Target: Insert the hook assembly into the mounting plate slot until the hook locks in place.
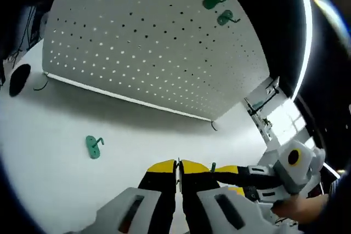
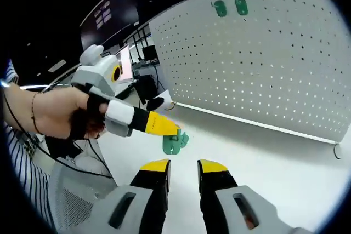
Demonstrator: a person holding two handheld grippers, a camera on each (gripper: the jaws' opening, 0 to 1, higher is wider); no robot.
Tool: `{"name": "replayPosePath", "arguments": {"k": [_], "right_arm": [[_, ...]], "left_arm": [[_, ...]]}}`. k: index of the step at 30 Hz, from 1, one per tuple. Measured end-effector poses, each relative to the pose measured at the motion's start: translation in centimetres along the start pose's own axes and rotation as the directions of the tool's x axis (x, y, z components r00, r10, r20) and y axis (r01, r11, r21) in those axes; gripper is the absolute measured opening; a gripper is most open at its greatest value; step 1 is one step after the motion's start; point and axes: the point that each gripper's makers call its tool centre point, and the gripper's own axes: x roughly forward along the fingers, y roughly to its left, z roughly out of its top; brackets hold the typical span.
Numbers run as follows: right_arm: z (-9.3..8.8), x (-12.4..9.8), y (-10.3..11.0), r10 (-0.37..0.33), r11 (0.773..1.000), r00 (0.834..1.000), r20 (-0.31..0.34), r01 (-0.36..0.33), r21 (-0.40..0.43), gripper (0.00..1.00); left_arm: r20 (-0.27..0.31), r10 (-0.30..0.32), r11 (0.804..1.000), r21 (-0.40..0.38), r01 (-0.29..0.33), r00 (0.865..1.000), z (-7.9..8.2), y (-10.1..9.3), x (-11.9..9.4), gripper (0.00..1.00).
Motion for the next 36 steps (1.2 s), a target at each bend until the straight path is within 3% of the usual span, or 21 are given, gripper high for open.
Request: {"name": "replayPosePath", "arguments": {"k": [3,11,27,36], "right_arm": [[0.4,0.2,0.4,0.009,1.000,1.000,0.000,-0.009,0.021,0.17],[1.3,0.4,1.2,0.021,0.999,1.000,0.020,-0.022,0.031,0.15],[2.5,0.6,1.8,0.028,0.999,0.998,0.047,-0.026,-0.036,0.04],[2.2,0.6,2.2,0.034,0.999,0.999,0.041,-0.035,0.030,0.02]], "left_arm": [[-0.013,-0.018,0.996,0.092,0.019,1.000,-0.1,-0.9,0.0,0.01],[0.014,-0.046,0.989,0.144,0.043,0.999,0.6,-1.7,-0.4,0.01],[0.031,-0.090,0.979,0.185,0.083,0.995,1.1,-3.0,-1.2,0.01],[0.034,-0.086,0.979,0.190,0.078,0.996,0.8,-2.9,-1.6,0.01]]}}
